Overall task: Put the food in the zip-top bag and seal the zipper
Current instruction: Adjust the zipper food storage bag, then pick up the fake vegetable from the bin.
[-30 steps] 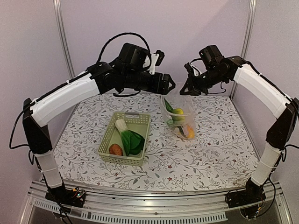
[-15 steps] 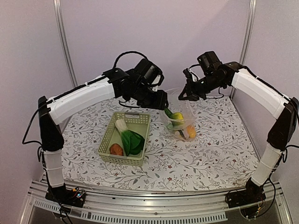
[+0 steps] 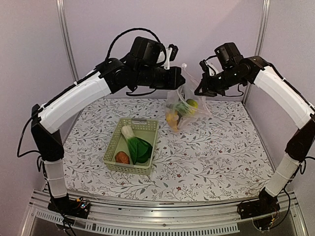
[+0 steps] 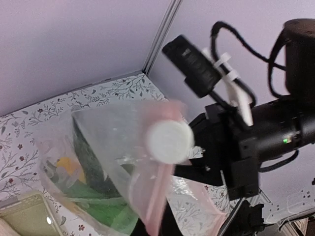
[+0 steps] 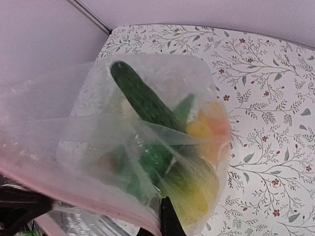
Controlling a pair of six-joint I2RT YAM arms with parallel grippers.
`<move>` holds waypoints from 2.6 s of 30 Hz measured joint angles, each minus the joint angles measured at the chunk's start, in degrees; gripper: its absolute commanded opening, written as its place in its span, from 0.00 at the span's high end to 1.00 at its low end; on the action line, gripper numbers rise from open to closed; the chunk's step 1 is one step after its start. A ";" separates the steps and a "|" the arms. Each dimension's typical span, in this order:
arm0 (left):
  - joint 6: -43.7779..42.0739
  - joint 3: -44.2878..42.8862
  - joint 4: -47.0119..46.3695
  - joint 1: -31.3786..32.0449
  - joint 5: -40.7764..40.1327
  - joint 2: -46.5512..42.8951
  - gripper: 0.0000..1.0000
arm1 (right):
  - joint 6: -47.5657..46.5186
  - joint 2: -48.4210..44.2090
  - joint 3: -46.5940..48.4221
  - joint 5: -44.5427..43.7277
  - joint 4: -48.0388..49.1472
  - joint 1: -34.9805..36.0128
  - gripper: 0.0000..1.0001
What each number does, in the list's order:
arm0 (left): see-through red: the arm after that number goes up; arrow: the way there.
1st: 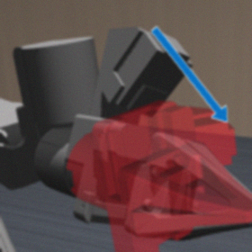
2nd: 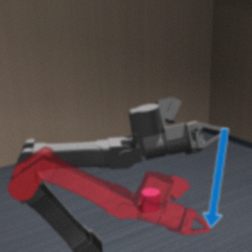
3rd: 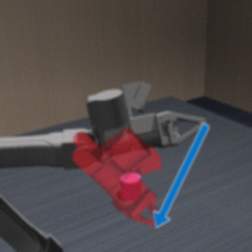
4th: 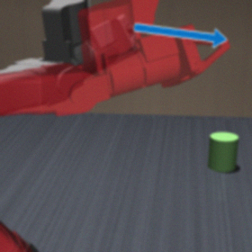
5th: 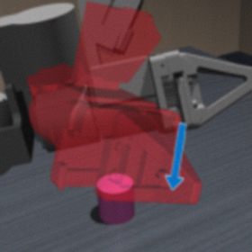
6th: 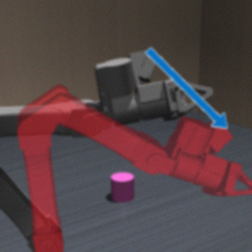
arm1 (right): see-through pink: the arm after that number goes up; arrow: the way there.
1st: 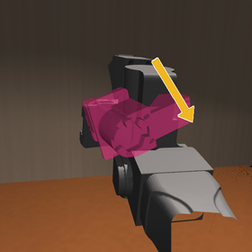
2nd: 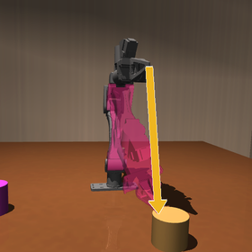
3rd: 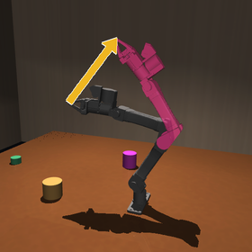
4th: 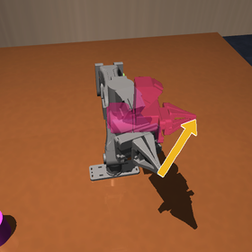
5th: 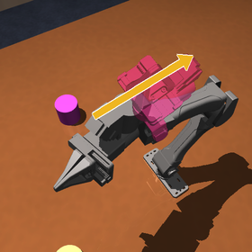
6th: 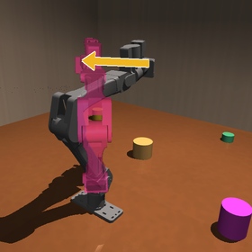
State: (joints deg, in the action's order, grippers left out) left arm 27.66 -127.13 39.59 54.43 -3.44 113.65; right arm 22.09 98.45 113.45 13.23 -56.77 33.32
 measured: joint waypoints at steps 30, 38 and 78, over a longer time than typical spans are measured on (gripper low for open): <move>1.05 5.90 -5.03 -3.13 5.05 2.58 0.31 | -3.50 -2.19 -7.15 -3.91 0.46 -4.00 1.00; -1.03 25.62 0.66 -3.26 1.53 -14.93 0.31 | -3.21 -2.12 -11.26 -1.90 2.27 -3.98 1.00; 16.98 55.41 15.17 -11.76 -5.31 -14.19 0.31 | -3.30 0.17 -11.52 2.36 4.20 -3.98 1.00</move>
State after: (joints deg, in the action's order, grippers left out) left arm 44.64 -71.72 54.76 42.68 -8.75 99.46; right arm 18.79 98.63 101.93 15.59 -52.58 29.34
